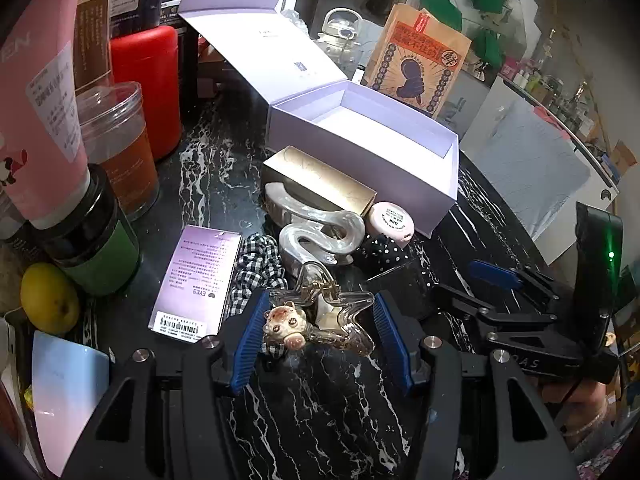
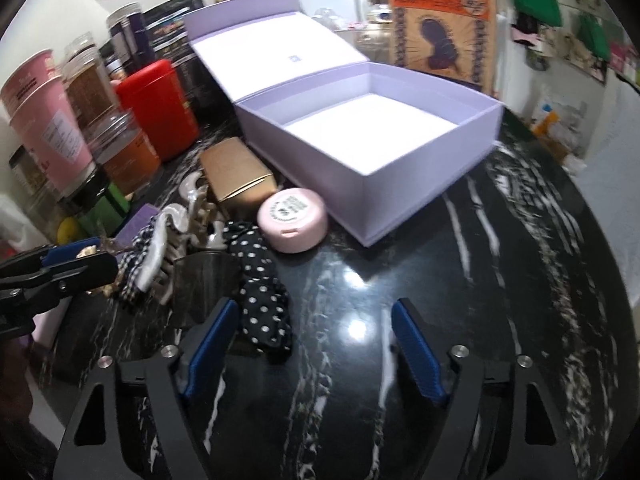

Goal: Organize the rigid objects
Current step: 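Grasp the gold star hair clip with the left tool while the right tool grasps the polka-dot scrunchie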

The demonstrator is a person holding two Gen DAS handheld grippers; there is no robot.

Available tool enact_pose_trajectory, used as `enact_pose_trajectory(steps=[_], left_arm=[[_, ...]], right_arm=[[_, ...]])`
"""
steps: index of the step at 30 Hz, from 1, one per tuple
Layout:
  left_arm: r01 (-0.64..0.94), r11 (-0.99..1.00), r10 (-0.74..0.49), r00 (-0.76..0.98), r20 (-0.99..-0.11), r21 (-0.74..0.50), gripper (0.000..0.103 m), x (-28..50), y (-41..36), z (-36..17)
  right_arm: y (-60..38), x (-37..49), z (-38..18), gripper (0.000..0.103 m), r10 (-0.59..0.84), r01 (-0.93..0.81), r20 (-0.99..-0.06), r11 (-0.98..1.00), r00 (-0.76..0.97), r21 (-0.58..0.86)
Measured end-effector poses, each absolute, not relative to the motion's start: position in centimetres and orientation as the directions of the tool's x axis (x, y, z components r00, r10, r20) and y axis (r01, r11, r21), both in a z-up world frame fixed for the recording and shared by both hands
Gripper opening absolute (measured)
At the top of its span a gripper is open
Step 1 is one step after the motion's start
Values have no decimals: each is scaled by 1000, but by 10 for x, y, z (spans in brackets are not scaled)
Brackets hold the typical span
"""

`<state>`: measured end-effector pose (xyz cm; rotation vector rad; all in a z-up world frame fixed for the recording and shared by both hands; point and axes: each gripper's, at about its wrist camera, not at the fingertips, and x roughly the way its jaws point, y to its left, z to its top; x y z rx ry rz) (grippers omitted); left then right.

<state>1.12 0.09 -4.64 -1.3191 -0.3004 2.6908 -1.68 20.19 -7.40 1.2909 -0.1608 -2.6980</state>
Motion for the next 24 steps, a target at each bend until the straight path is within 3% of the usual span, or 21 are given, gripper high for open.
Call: enact_pose_trajectory(steps=[9, 11, 13, 24], left_arm=[[-19, -979, 172, -621, -764, -205, 54, 12, 1, -43], [-18, -979, 169, -622, -765, -202, 54, 12, 1, -43], [-16, -979, 171, -621, -765, -205, 54, 13, 1, -43], [-28, -974, 193, -622, -759, -225, 54, 16, 3, -36]], right_arm=[[172, -32, -89, 53, -239, 239, -779, -964, -580, 117], [167, -30, -89, 30, -216, 236, -778, -968, -590, 89], [168, -30, -89, 19, -222, 228, -778, -968, -588, 104], [182, -3, -71, 16, -289, 175, -733, -957, -616, 230]])
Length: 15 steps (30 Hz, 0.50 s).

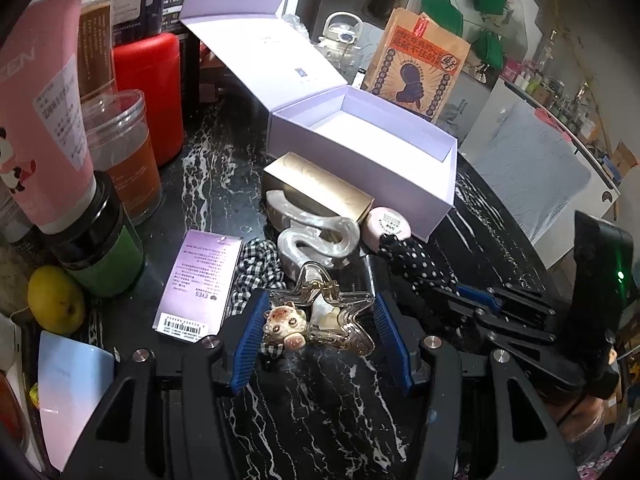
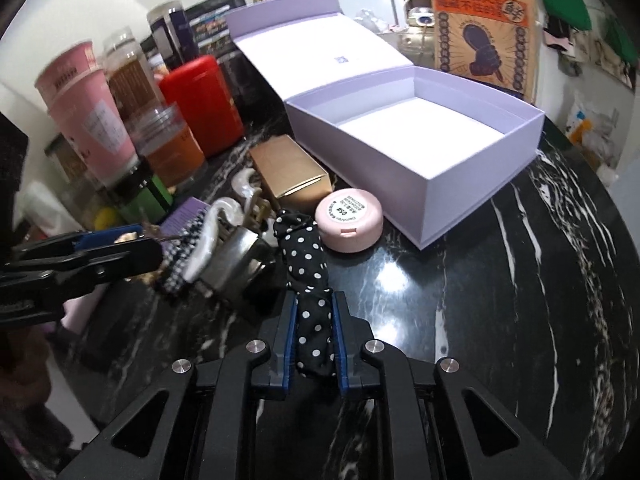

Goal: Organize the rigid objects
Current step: 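Grasp the gold star hair clip with the left tool while the right tool grasps the polka-dot scrunchie, then carry the star clip and polka-dot scrunchie with both tools into the lavender box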

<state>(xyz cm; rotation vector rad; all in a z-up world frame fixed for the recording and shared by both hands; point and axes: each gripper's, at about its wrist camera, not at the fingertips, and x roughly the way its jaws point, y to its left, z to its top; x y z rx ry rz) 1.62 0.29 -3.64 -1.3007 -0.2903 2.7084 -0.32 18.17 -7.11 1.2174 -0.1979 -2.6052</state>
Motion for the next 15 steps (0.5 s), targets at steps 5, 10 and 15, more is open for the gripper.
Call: enact_pose_trajectory(steps=[5, 10, 15], left_arm=[[-44, -977, 187, -640, -746, -207, 54, 18, 9, -29], [-66, -977, 199, -642, -740, -205, 54, 17, 20, -28], [-110, -977, 212, -642, -737, -185, 54, 17, 34, -23]], right_arm=[[183, 15, -62, 16, -273, 152, -728, -962, -629, 228], [188, 27, -58, 16, -240, 103, -732, -968, -638, 228], [193, 37, -56, 16, -235, 82, -724, -967, -649, 240]])
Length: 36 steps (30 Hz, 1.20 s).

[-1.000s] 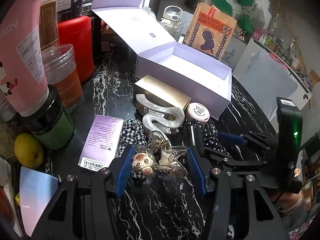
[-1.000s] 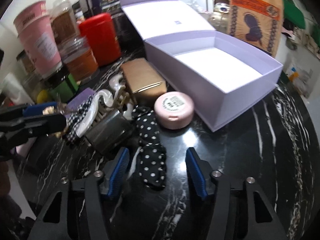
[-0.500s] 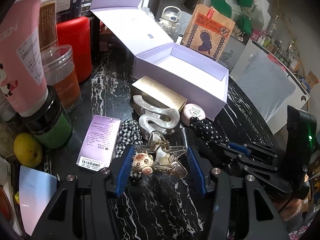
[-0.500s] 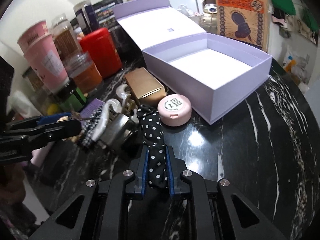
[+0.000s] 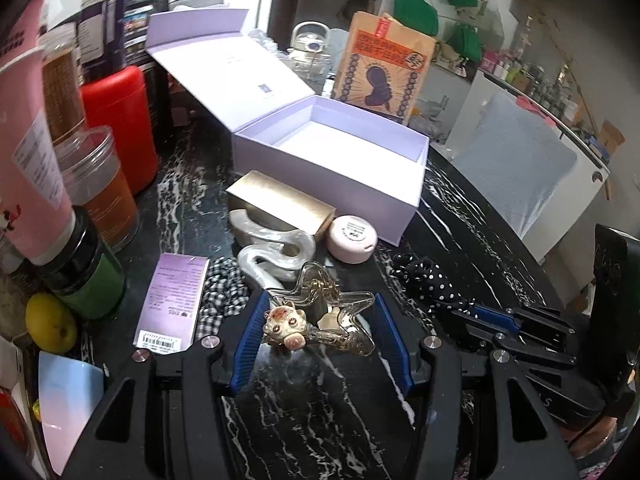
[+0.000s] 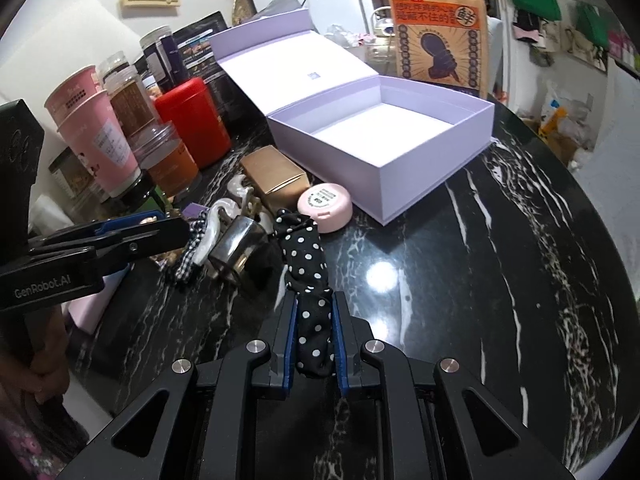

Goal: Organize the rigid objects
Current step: 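Carry the star clip and polka-dot scrunchie with both tools into the lavender box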

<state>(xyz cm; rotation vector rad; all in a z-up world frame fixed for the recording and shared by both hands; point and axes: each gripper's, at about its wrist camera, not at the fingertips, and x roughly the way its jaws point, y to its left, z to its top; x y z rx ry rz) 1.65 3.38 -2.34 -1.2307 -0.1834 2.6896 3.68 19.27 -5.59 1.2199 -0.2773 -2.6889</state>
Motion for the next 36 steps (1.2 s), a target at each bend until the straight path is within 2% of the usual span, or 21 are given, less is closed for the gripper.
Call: enact_pose_trajectory(steps=[20, 36], left_arm=[[-261, -950, 300, -612, -732, -172, 54, -15, 94, -10], [-318, -940, 308, -636, -707, -124, 54, -51, 116, 13]], right_arm=[[231, 43, -36, 16, -202, 25, -695, -966, -690, 256], [248, 18, -5, 16, -154, 28, -648, -979, -746, 201]])
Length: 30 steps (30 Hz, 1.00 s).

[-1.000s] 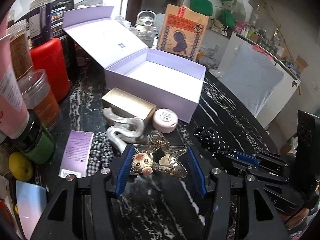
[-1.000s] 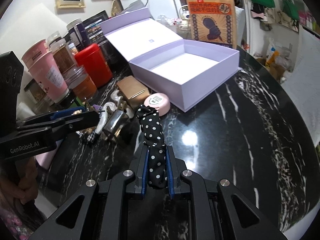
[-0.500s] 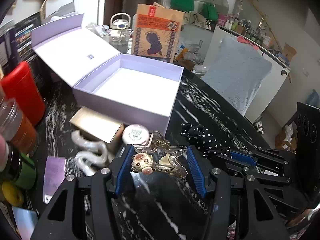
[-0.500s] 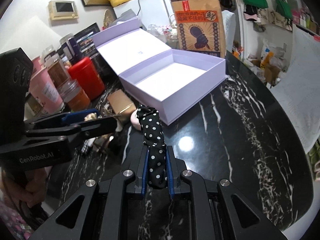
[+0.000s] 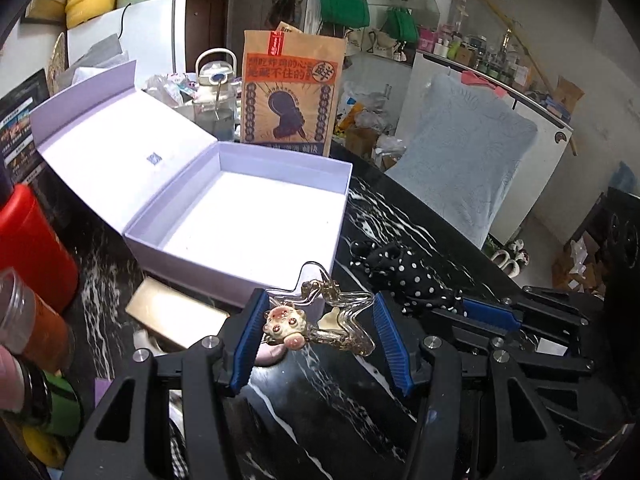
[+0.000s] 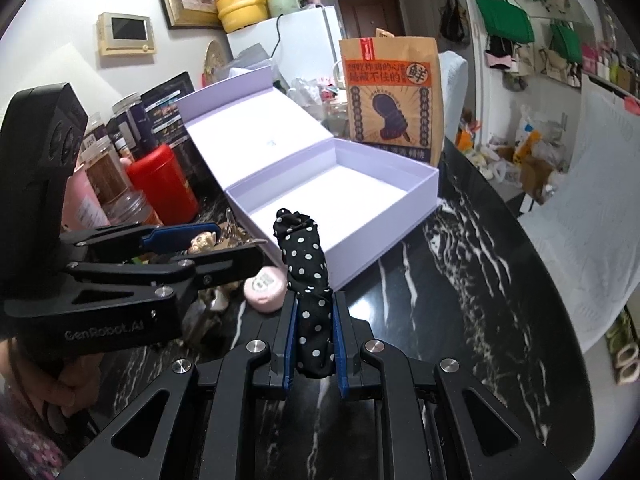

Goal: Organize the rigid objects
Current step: 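Carry the star clip and polka-dot scrunchie with both tools into the lavender box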

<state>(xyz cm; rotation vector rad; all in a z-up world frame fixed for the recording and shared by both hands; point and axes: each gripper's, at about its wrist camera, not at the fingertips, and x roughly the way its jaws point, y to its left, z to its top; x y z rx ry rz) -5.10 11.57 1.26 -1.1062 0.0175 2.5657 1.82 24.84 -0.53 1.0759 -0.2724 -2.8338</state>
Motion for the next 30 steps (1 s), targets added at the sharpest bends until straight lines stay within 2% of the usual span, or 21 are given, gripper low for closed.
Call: enact_pose_trajectory(steps=[20, 30], left_arm=[[-302, -946, 294, -643, -707, -119, 54, -111, 114, 18], [-299, -952, 261, -669, -696, -69, 54, -144, 108, 29]], right_arm=[[270, -33, 6, 16, -151, 54, -646, -984, -748, 167], [277, -69, 11, 16, -141, 53, -643, -987, -753, 155]])
